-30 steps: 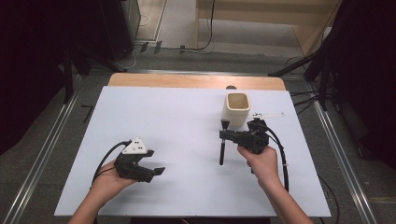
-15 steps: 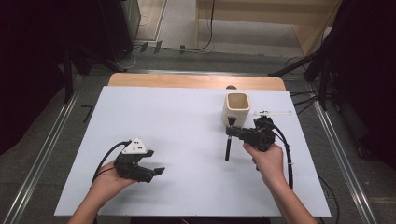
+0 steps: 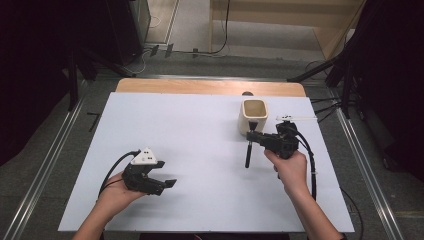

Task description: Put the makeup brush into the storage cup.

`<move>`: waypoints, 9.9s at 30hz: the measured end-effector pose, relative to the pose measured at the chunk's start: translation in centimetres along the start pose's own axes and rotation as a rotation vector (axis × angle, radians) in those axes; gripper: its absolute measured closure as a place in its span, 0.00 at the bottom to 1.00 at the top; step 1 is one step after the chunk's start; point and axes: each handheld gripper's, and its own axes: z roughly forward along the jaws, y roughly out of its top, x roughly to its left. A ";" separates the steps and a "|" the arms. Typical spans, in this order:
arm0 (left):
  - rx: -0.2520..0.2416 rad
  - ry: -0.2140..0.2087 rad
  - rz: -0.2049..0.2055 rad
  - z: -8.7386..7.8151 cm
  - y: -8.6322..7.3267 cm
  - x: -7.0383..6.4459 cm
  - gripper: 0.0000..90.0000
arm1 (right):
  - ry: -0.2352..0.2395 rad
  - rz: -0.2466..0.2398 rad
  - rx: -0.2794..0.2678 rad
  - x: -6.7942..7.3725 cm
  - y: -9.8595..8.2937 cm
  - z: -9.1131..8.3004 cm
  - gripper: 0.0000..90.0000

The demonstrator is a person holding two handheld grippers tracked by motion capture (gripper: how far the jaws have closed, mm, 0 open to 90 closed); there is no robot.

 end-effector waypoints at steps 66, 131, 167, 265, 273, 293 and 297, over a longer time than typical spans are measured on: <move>-0.015 -0.031 -0.010 0.2 0.1 0.2 0.26 | -0.239 -0.110 -0.238 0.1 11.0 -1.9 0.87; -0.015 -0.041 -0.009 0.2 0.1 0.2 0.26 | -0.338 -0.083 -0.244 -3.7 8.6 3.8 0.86; -0.010 -0.040 -0.009 0.2 0.1 0.2 0.26 | -0.247 -0.161 -0.124 -3.3 7.3 2.0 0.23; -0.039 -0.057 -0.007 -0.1 0.1 0.3 0.26 | 0.103 -0.427 0.159 1.3 -4.7 2.1 0.23; -0.039 -0.058 -0.005 -0.1 0.1 0.3 0.26 | 0.088 -0.428 0.158 0.5 -5.5 0.8 0.23; -0.050 -0.060 -0.006 -0.6 -0.3 0.5 0.25 | 0.055 -0.462 0.176 -0.5 -6.9 -0.8 0.23; -0.049 -0.059 -0.004 -0.7 -0.3 0.6 0.25 | 0.052 -0.465 0.178 -0.7 -7.1 -1.1 0.23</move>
